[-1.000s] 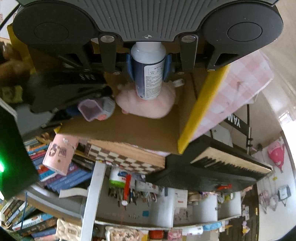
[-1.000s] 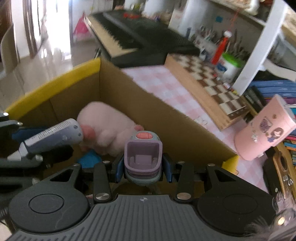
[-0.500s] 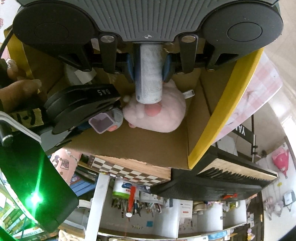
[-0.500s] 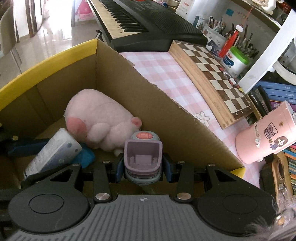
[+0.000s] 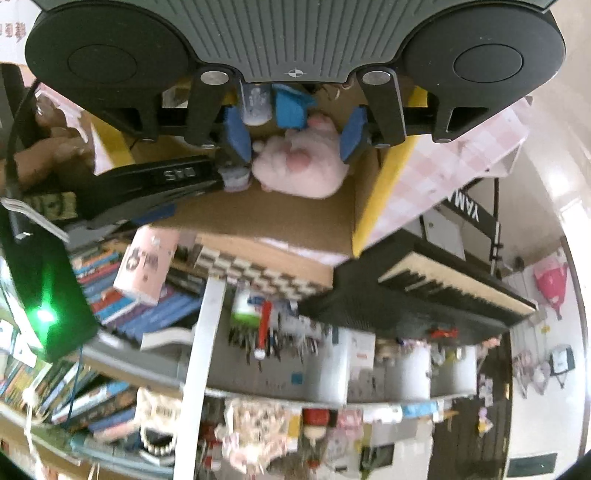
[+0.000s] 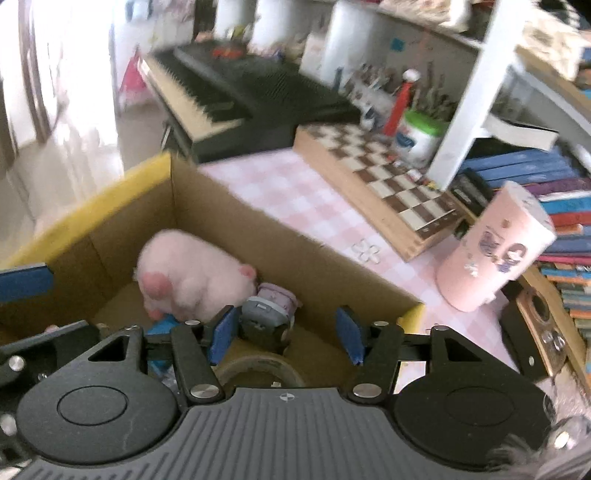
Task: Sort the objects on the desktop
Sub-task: 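Lower tube into yellow box and open left tool while right tool releases toy car inside, then raise both open tools up and away from the yellow box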
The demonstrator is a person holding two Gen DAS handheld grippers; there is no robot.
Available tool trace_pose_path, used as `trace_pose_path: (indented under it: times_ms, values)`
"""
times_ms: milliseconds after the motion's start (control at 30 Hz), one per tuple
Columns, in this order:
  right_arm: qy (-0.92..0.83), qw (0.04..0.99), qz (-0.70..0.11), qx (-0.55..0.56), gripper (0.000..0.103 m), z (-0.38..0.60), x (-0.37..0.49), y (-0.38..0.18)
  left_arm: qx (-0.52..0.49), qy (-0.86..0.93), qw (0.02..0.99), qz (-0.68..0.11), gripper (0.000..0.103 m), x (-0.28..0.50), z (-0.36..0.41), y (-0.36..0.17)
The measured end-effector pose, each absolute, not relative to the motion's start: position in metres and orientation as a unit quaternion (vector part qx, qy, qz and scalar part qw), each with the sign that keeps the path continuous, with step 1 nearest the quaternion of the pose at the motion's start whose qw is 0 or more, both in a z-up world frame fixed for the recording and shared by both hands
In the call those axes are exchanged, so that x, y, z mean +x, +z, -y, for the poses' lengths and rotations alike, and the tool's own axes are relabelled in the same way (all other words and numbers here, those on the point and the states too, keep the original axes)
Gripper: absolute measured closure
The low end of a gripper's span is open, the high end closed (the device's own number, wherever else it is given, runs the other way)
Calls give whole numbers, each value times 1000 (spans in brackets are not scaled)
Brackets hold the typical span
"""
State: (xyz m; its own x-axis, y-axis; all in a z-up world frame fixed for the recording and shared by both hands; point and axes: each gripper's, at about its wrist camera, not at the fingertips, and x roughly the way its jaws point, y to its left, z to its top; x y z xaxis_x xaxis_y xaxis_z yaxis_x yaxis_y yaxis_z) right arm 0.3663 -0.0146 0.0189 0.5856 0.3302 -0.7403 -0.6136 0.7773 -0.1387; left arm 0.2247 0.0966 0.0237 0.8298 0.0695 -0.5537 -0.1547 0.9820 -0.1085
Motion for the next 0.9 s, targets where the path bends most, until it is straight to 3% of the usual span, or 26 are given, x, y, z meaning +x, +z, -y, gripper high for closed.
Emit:
trace_pose_path:
  times_ms: [433, 900]
  values:
    - [223, 931, -275, -84, 46, 72, 285, 76, -75, 47, 975, -206, 34, 168, -95, 65]
    - [125, 960, -251, -8, 45, 124, 192, 77, -72, 23, 979, -189, 19, 105, -88, 67]
